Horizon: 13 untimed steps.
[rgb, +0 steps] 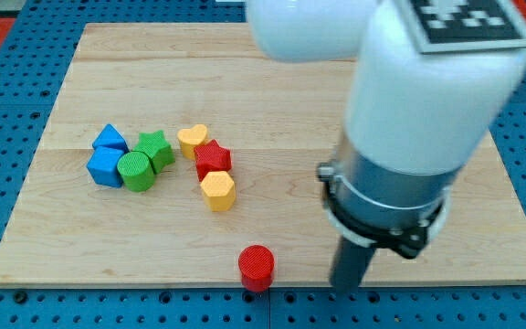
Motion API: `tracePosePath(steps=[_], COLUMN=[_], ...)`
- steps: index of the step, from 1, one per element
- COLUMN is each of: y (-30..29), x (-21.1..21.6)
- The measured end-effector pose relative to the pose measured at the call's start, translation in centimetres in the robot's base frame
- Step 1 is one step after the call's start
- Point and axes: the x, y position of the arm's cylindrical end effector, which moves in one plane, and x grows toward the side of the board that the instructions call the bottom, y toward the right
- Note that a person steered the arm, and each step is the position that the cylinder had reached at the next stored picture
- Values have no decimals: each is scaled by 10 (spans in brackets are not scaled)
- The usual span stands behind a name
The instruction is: Slide the red circle to the bottom of the blue cube
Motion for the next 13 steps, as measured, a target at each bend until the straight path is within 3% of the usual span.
tracePosePath(steps=[2,4,5,6,11,13], y=[-178,-245,-272,-337,-330,-378], x=[0,-50,-36,-38,-54,-119])
